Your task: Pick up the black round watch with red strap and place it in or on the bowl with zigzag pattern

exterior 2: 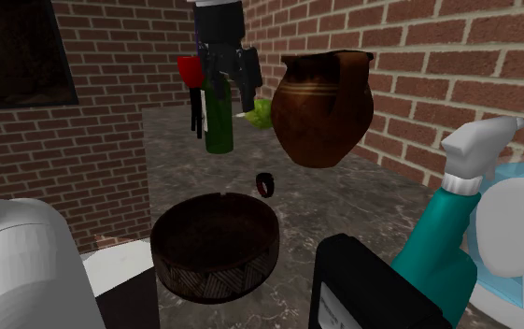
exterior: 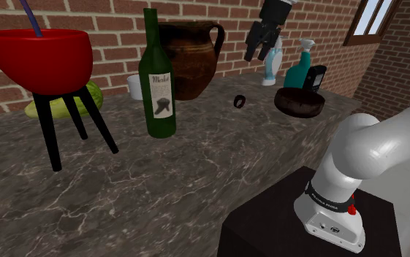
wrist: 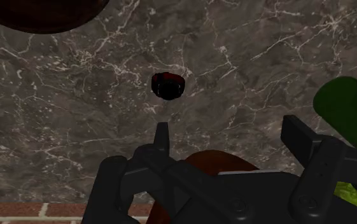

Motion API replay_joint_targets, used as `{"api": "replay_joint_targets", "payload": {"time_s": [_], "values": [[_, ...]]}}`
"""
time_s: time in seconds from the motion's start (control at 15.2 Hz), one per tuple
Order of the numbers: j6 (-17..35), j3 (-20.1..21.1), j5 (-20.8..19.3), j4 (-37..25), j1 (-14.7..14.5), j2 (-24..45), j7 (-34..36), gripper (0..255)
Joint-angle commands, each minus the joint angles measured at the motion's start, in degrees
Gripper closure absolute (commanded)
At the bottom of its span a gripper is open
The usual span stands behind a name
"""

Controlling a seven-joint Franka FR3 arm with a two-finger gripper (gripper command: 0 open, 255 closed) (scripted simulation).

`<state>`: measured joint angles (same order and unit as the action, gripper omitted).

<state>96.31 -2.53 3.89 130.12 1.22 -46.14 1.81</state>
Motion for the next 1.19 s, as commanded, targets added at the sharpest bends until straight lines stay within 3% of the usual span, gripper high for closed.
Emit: {"api": "replay_joint_targets", "payload": {"time_s": [0.0,0.73,1.12], "values": [[0.0,0.0,0.0,0.0,0.0,0.0,0.0,0],[15.07,-3.1,-1.52,12.18,2.3,8.99,-1.52,0],[19.5,-3.1,-1.36,15.46,2.19,10.25,-1.64,0]]}}
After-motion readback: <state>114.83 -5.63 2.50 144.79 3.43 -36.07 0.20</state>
